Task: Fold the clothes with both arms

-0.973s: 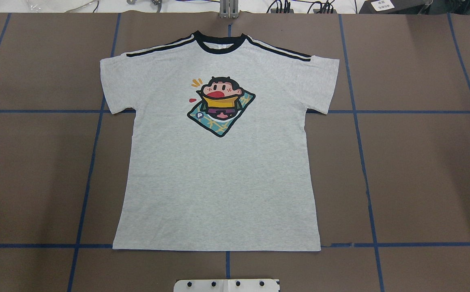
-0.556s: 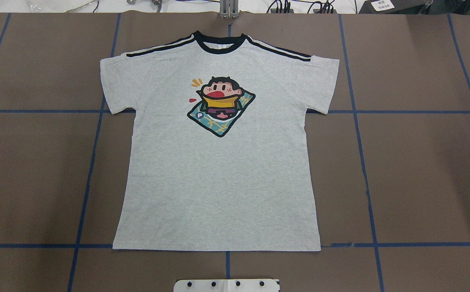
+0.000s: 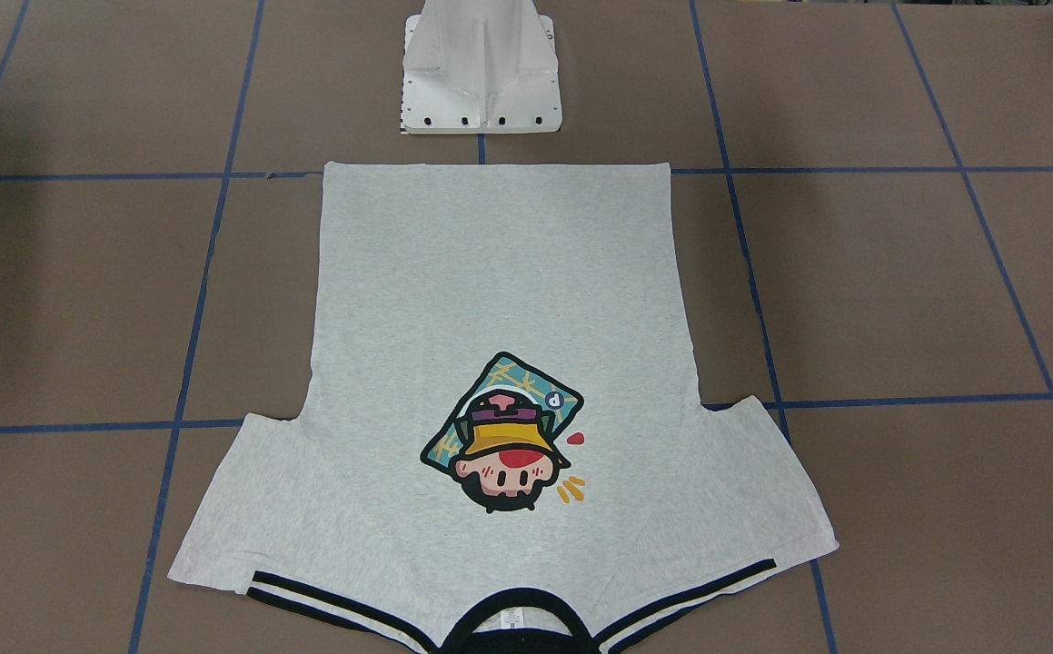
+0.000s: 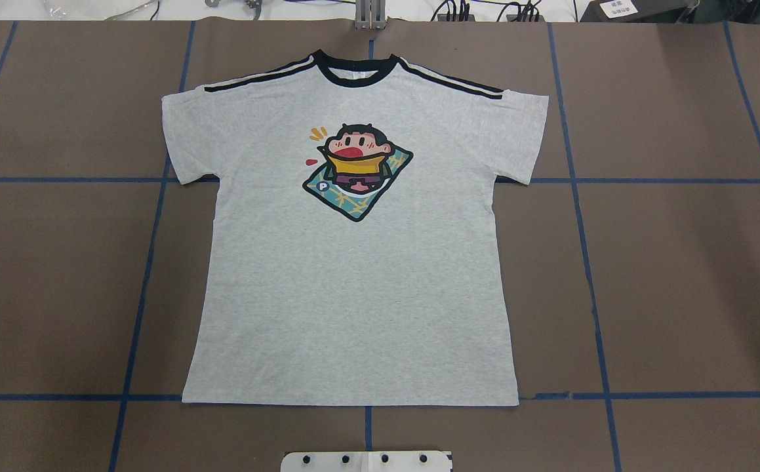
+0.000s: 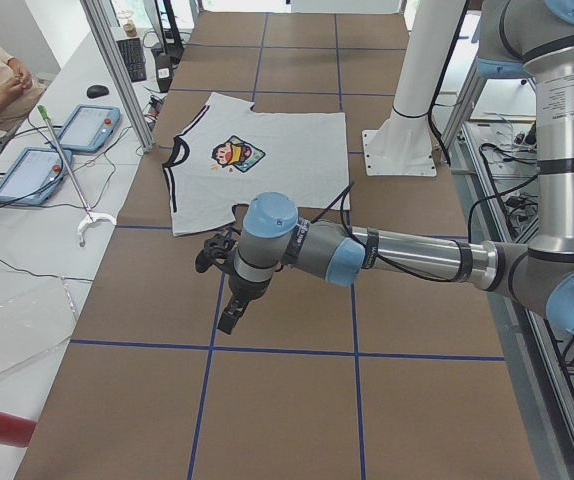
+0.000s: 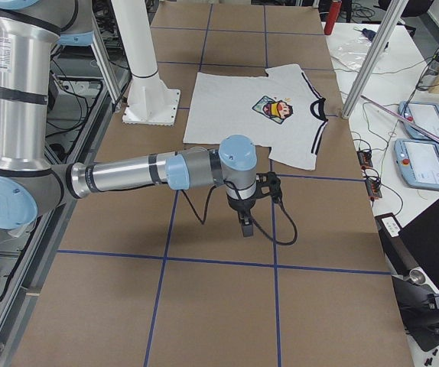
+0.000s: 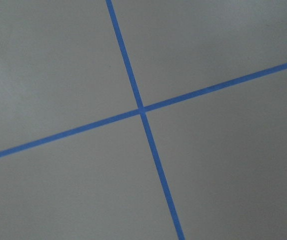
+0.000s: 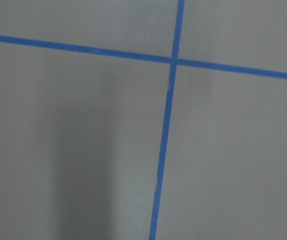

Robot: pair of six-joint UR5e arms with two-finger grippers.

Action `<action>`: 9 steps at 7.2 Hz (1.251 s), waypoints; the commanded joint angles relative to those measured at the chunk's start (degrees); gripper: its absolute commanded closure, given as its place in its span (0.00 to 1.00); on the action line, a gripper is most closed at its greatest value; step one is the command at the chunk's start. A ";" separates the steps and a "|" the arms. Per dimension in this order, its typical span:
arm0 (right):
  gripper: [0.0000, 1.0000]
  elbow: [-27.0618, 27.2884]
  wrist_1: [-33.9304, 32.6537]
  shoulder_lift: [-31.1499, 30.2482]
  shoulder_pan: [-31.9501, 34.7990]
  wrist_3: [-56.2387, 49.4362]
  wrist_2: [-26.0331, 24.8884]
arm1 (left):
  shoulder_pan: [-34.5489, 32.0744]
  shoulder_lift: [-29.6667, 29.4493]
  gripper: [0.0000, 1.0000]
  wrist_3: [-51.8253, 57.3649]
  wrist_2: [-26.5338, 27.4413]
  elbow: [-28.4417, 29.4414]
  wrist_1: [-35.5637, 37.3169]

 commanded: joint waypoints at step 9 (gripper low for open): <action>0.02 -37.77 36.64 39.33 -18.59 54.08 -8.22 | 8.01 -14.62 0.00 -24.85 0.02 11.88 -30.43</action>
